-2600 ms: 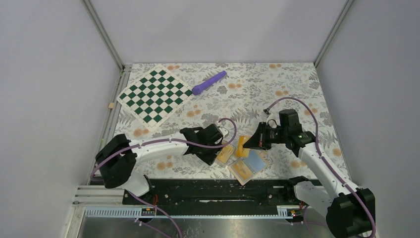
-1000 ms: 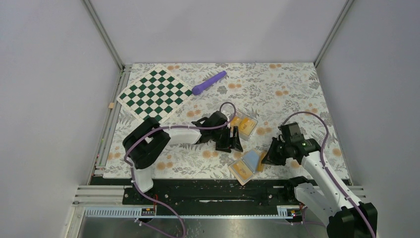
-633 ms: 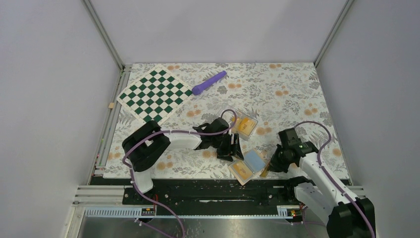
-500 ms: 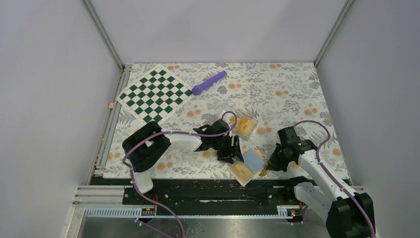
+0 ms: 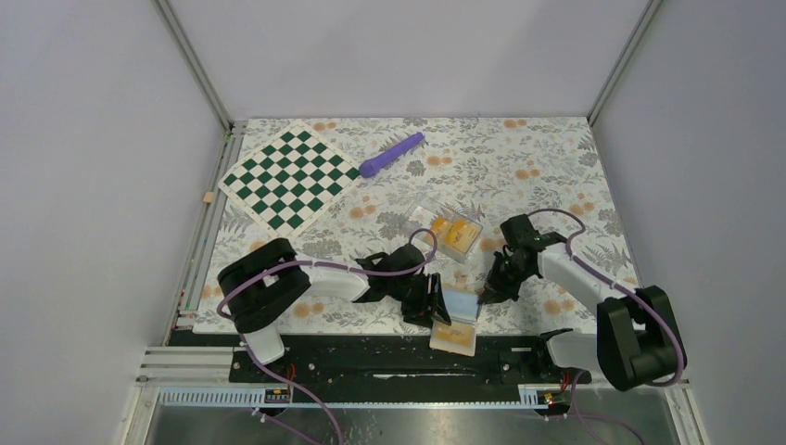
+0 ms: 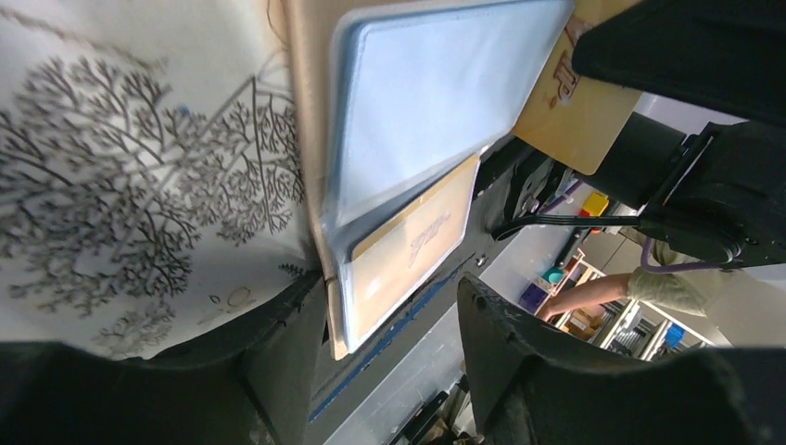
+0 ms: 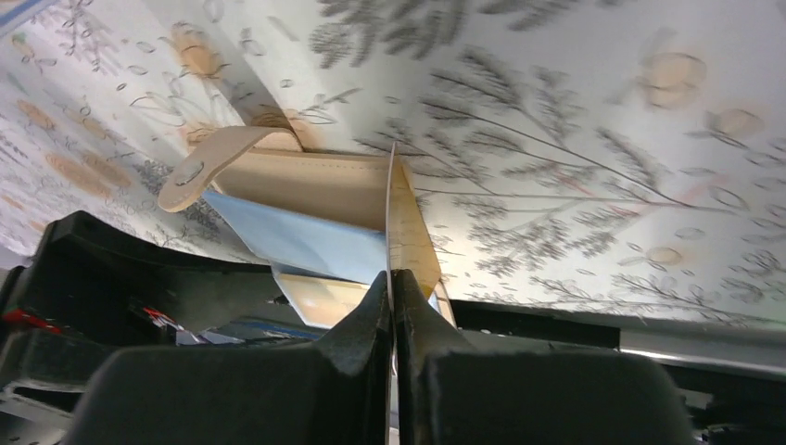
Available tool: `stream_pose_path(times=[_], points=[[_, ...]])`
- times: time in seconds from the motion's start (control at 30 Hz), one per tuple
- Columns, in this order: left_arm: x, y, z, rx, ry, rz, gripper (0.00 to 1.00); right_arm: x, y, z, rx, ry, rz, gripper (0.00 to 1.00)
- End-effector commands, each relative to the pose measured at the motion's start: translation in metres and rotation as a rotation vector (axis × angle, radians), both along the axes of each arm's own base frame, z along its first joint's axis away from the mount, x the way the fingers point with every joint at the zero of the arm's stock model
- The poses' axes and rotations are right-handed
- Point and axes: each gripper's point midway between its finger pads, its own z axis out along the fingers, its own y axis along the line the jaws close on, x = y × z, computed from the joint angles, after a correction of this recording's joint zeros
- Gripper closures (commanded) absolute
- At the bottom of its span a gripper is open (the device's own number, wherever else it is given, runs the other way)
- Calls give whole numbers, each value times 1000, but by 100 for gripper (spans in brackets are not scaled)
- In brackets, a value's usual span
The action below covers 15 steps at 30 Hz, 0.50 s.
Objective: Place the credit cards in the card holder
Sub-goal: Adjust the card holder at the center of the board.
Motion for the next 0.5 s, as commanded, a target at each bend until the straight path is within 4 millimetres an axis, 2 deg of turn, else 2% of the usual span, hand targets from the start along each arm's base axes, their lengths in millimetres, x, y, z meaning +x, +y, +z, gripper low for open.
stream_pose_path(times=[0.0, 0.07, 0.13, 0.27, 0.37, 0.47], points=[[-6, -19, 26, -97, -29, 8, 46, 22, 38, -8, 84, -65, 126, 100], [-9, -20, 28, -103, -47, -11, 45, 25, 51, -3, 105, -71, 179, 100], [-10, -14, 25, -77, -80, -37, 44, 29, 54, 1, 103, -87, 216, 100], [0, 17, 17, 89, -231, -102, 37, 31, 38, 7, 9, -126, 264, 100], [16, 33, 21, 205, -361, -169, 34, 30, 27, 14, -38, -163, 304, 100], [36, 32, 29, 259, -468, -252, 31, 28, 23, 21, -46, -196, 331, 100]])
